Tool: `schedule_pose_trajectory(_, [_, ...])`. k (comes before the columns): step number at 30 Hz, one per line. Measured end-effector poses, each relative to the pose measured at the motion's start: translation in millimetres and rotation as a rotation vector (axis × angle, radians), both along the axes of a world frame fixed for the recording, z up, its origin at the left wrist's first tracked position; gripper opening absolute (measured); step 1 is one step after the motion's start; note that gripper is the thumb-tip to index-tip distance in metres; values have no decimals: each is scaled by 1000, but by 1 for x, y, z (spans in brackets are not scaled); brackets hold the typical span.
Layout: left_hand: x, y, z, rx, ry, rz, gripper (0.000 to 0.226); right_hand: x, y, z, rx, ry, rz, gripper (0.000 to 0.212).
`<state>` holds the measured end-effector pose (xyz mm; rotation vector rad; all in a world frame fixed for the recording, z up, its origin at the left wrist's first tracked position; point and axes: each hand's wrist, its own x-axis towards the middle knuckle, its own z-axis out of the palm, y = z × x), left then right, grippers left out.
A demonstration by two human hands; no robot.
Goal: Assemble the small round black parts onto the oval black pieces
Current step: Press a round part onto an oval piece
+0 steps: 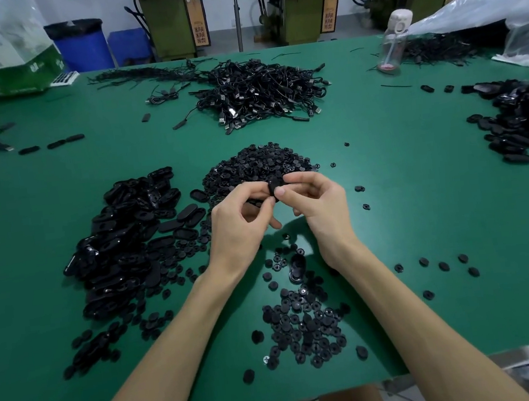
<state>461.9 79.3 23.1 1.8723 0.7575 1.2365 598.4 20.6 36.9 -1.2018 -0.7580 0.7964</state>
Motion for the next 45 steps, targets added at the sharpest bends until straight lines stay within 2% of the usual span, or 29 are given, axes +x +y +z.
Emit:
schedule_pose_trajectory(7, [-2,-2,8,-158,-89,-101,8,-3,0,0,93,-142,88,25])
schedule_pose_trajectory(10, [-3,-1,9,-201,-91,-148,10,-3,0,1,49,-50,120,21])
schedule_pose_trajectory(14, [-3,-3,9,-282,-94,-210,13,-2,-1,4,-25,232,212,32])
schedule_pose_trajectory(17, [-3,-1,9,-359,-105,-239,14,-1,-2,7,-43,318,294,21])
schedule_pose_trajectory(21, [-4,0,11,-403,-129,-242,20,0,-3,9,-29,321,356,23])
schedule_pose_trajectory(26, [-5,0,12,-395,-121,-249,19,-1,-5,11,-12,253,372,38])
schedule_pose_trajectory(35, [-7,-2,17,-419,-148,-204,17,-1,-5,10,35,315,366,19])
schedule_pose_trajectory(45, [-10,1,17,-450,-215,-194,15,-2,-5,9,74,369,351,18])
